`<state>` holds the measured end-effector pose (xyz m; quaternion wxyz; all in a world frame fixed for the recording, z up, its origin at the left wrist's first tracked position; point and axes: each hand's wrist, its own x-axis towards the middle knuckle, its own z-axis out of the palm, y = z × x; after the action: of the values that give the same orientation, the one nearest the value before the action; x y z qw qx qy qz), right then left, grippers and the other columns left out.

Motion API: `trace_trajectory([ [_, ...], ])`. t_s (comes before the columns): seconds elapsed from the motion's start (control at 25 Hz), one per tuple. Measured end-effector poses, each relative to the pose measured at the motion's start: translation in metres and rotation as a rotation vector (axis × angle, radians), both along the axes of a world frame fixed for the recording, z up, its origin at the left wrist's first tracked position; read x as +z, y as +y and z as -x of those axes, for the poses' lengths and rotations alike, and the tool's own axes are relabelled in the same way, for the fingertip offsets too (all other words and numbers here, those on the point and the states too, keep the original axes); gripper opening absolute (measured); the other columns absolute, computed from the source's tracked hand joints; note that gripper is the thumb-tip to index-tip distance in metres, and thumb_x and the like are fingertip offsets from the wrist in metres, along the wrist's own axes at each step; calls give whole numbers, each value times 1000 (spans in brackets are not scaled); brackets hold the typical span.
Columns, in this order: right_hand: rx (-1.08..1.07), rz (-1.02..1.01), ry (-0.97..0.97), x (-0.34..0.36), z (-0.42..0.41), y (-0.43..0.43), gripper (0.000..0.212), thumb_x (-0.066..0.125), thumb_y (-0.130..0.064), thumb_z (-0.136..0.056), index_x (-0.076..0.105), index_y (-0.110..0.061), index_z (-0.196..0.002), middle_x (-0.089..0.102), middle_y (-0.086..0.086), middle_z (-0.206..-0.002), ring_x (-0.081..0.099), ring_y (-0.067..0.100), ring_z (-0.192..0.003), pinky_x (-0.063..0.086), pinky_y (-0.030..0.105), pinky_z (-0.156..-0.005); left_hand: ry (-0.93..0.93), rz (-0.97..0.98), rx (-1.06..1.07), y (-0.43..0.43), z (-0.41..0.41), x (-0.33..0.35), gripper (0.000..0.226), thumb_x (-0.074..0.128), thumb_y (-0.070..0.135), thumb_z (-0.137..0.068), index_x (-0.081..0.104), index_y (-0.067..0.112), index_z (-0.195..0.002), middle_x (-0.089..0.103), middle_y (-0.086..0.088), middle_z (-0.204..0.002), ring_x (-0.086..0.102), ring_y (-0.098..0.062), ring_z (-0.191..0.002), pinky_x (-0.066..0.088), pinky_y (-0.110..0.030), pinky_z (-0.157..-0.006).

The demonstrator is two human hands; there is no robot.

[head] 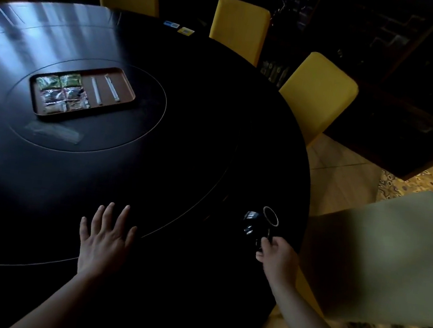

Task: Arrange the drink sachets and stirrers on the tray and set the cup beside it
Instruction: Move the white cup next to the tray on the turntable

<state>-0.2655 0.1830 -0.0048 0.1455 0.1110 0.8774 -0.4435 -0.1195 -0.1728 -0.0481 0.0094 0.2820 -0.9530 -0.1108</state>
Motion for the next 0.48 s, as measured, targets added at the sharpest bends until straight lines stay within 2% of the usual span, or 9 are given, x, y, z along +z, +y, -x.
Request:
trace_trajectory([
  [0.08,-336,398,-163,9,9,2,19,53,-12,-96,62,1,-85,69,22,-82,71,29,-65,60,34,-53,-3,0,2,1,0,0,69,14,63,-88,21,34,-150,19,-6,-159,3,-24,-148,-2,-52,-117],
  [0.16,-540,725,-305,14,15,2,12,52,-4,-95,61,5,-96,64,24,-87,67,30,-62,61,33,-50,-3,6,0,2,1,0,69,15,63,-88,20,34,-150,19,-5,-159,3,-23,-148,-1,-52,-117],
  [0.28,-615,908,-394,12,14,-4,11,54,-2,-94,60,5,-100,63,24,-88,66,32,-68,60,32,-49,17,5,0,0,0,-1,68,18,63,-88,20,35,-150,21,-5,-158,6,-24,-148,2,-53,-117],
  [0.48,-681,1093,-526,6,4,-7,13,54,-3,-94,62,6,-98,72,24,-73,72,30,-63,62,32,-53,0,10,6,0,1,-1,69,18,63,-87,21,36,-150,21,-5,-158,8,-24,-148,2,-51,-117],
])
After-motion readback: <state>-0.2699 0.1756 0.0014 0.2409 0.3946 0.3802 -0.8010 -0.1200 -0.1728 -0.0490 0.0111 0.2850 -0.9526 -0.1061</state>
